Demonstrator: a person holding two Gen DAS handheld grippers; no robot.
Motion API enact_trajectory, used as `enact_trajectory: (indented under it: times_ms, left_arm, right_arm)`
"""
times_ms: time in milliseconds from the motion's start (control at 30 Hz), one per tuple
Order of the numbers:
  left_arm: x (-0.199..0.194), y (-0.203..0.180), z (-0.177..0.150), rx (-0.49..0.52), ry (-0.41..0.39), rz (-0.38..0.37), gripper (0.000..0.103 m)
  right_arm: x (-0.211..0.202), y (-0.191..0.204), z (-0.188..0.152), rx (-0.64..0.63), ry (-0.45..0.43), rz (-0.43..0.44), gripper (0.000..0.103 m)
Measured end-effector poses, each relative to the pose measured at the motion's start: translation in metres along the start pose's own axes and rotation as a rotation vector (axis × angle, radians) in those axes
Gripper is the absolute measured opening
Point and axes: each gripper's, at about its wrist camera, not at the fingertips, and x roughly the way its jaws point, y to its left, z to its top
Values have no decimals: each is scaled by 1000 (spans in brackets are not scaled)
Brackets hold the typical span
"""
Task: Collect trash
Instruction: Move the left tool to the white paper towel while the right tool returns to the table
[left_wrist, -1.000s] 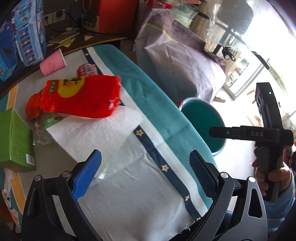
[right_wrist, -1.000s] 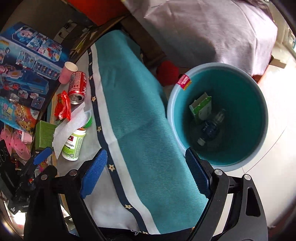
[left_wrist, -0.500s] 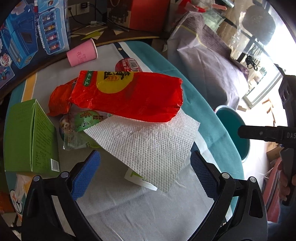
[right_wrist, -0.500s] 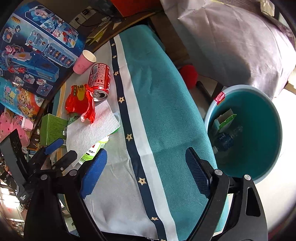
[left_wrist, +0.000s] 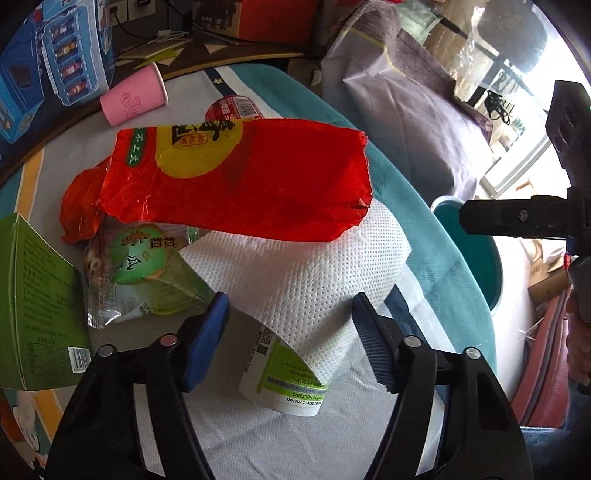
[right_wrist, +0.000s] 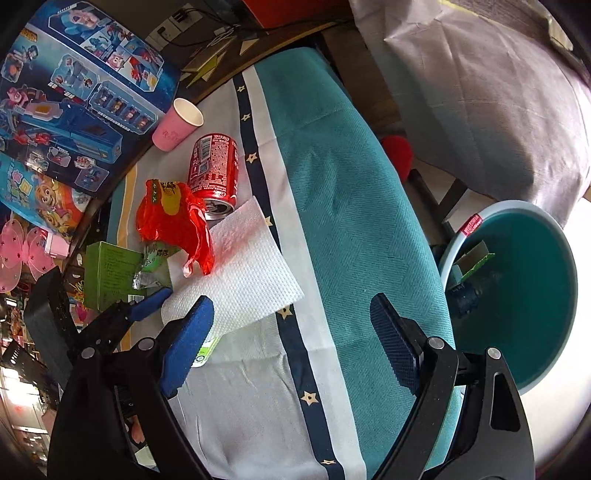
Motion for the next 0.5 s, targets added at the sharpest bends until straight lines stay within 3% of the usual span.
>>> enact_trajectory:
  times_ms: [100, 200, 333, 400, 500]
  left_arm:
    - [1, 1, -4, -2, 3, -28, 52]
    - [-3, 1, -8, 3, -13, -24, 49]
    - [-15, 7, -11, -28, -25, -80, 36]
    - [-20, 12, -13, -38, -35, -94, 35]
    - [-26, 23, -16, -68, -47, -112, 13]
  right_arm:
    - [8, 10, 5, -18, 10, 1, 83]
    - [16, 20, 7, -32, 21, 3, 83]
    - [26, 32, 10, -46, 46, 7, 83]
    - [28, 40, 13, -60, 45, 4, 83]
    - [28, 55, 20, -88, 33, 4, 83]
